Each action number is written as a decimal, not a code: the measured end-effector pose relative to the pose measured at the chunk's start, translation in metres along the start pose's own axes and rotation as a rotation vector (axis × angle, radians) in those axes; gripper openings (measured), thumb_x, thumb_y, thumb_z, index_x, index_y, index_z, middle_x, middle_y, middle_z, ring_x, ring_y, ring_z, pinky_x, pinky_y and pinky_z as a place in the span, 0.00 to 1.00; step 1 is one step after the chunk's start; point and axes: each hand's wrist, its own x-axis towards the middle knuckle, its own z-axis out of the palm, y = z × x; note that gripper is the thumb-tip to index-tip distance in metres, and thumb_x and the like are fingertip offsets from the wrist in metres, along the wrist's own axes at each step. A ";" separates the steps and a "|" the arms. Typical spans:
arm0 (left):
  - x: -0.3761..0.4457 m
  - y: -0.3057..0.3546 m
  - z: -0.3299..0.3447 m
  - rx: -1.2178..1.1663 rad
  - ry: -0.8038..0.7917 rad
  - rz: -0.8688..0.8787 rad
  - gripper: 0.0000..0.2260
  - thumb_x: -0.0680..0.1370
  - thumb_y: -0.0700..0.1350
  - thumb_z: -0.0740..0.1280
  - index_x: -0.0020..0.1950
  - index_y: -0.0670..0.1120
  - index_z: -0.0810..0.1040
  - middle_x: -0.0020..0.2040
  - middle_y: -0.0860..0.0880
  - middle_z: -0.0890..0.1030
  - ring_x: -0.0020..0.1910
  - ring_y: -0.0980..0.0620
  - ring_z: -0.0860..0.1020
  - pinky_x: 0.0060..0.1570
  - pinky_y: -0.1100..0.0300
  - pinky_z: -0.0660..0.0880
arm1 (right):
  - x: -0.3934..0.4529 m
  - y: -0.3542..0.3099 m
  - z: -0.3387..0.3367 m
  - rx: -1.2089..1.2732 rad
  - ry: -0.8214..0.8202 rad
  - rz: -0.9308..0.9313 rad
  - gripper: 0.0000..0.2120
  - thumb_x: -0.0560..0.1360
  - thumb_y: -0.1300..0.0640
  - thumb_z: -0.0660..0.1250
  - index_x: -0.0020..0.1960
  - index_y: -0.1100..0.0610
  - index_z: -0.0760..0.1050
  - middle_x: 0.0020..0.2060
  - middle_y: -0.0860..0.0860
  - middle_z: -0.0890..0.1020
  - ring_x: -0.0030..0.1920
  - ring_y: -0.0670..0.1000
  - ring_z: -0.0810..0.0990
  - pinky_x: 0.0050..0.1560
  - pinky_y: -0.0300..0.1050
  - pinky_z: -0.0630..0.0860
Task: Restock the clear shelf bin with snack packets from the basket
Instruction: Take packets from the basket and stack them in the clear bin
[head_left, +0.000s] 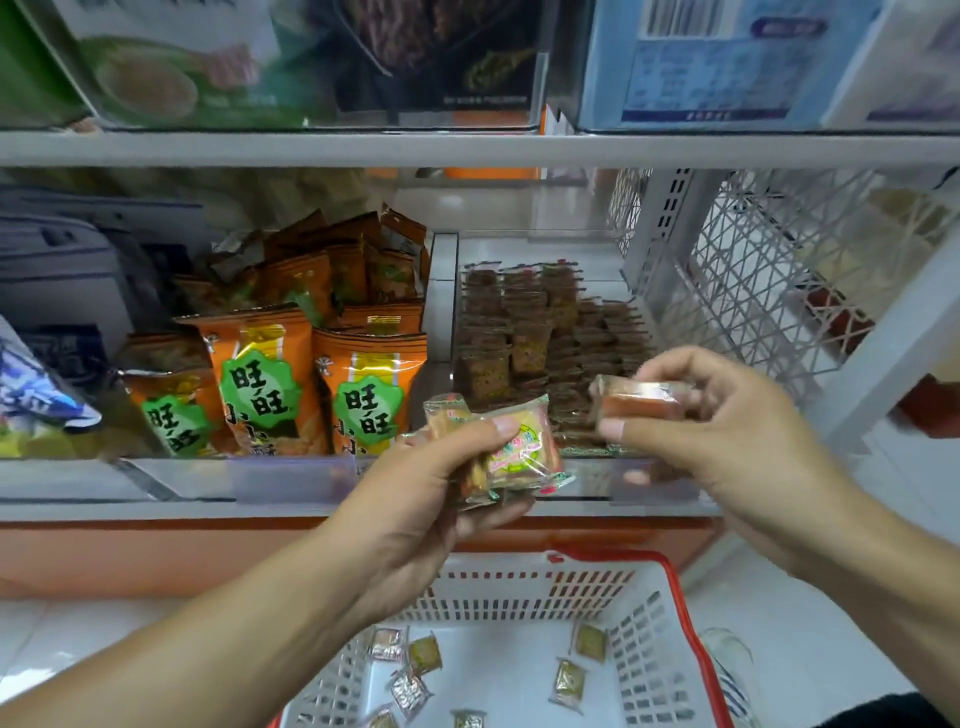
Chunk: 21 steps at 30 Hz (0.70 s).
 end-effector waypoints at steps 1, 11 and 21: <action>-0.001 -0.002 0.002 0.002 0.017 0.011 0.25 0.62 0.44 0.78 0.58 0.37 0.83 0.51 0.38 0.87 0.47 0.44 0.87 0.36 0.56 0.83 | -0.002 0.001 0.005 -0.075 0.084 -0.142 0.15 0.65 0.65 0.79 0.46 0.50 0.83 0.46 0.51 0.87 0.44 0.48 0.85 0.37 0.42 0.82; -0.001 -0.003 0.002 -0.026 -0.036 0.125 0.19 0.62 0.51 0.78 0.52 0.47 0.89 0.53 0.43 0.87 0.50 0.49 0.87 0.42 0.57 0.83 | -0.033 0.022 0.042 -0.352 -0.216 -0.359 0.18 0.78 0.45 0.61 0.67 0.35 0.76 0.73 0.34 0.69 0.74 0.39 0.67 0.69 0.47 0.66; -0.002 -0.001 0.001 0.012 -0.020 0.175 0.14 0.70 0.48 0.75 0.54 0.45 0.87 0.55 0.41 0.87 0.52 0.45 0.86 0.44 0.53 0.84 | -0.012 0.020 0.040 0.052 -0.102 -0.041 0.25 0.67 0.57 0.80 0.61 0.45 0.77 0.55 0.46 0.85 0.56 0.45 0.84 0.54 0.37 0.79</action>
